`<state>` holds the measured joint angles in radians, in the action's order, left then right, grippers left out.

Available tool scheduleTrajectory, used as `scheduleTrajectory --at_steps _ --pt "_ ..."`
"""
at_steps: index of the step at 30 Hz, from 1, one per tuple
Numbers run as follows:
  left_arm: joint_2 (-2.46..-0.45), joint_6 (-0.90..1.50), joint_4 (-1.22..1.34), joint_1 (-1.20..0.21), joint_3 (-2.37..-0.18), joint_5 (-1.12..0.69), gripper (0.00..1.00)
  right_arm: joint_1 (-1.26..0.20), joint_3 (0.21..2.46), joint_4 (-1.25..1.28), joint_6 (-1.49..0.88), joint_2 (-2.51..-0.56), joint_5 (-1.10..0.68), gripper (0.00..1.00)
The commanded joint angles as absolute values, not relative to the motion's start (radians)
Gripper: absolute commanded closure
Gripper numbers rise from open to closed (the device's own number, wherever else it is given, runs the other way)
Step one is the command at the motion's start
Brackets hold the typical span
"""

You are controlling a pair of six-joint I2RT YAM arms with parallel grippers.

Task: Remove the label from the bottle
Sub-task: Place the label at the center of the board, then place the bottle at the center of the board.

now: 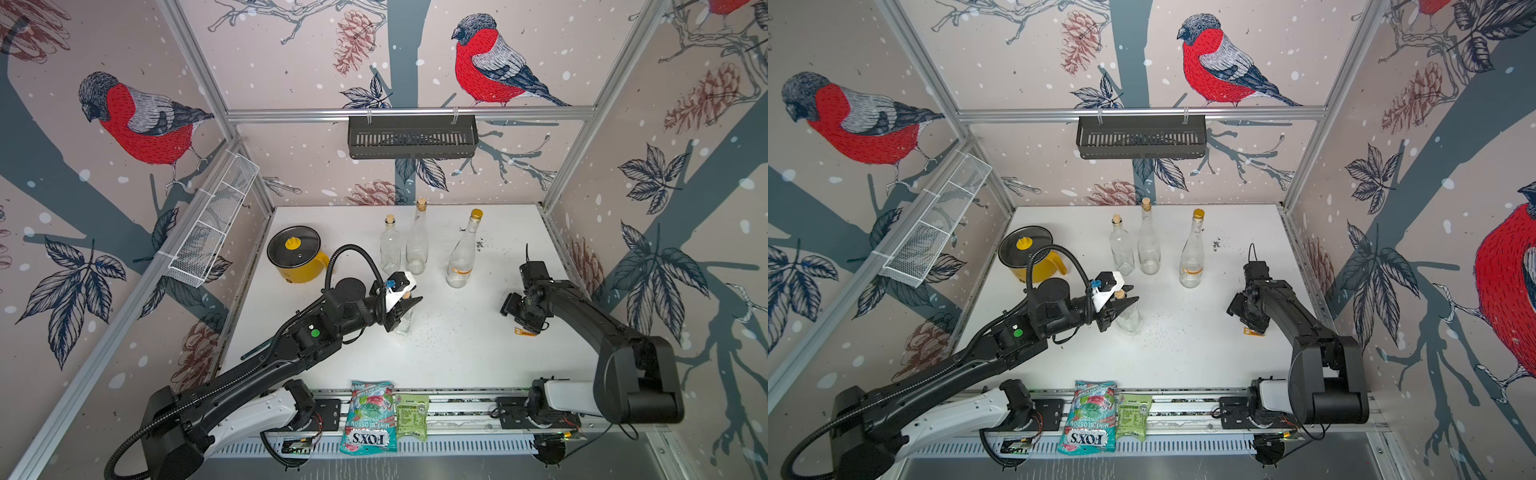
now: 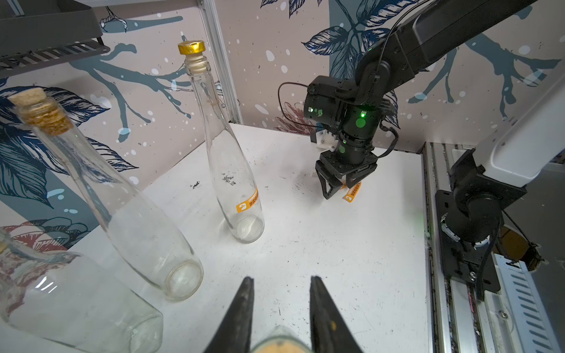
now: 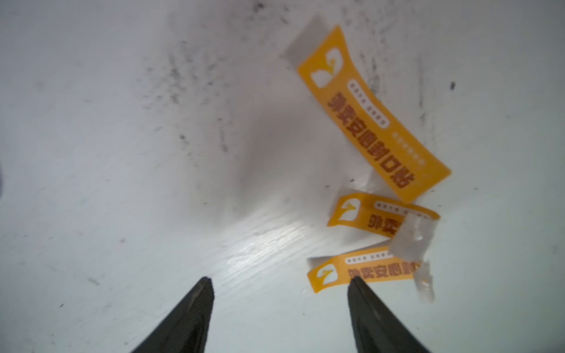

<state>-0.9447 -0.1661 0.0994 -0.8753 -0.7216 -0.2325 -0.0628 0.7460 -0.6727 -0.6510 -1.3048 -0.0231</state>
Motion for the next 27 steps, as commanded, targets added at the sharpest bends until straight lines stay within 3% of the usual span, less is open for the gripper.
scheduleTrajectory --at_steps 1,8,17,24,27 --pt "-0.946 -0.187 0.199 -0.875 -0.735 -0.229 1.0 -0.094 0.767 -0.661 -0.641 -1.258 0.044 0.16" --pt "-0.979 -0.187 0.211 -0.876 -0.754 -0.166 1.0 -0.204 0.808 -0.552 -0.575 -1.168 0.094 0.0" --pt "-1.012 -0.198 0.253 -0.873 -0.79 -0.105 1.0 -0.267 0.68 -0.255 -0.482 -0.936 0.107 0.0" --pt "-1.079 -0.193 0.252 -0.863 -0.841 -0.101 1.0 -0.24 0.629 -0.215 -0.447 -0.85 0.25 0.0" --pt "-1.107 -0.192 0.254 -0.852 -0.857 -0.114 1.0 -0.203 0.627 -0.19 -0.418 -0.835 0.231 0.01"
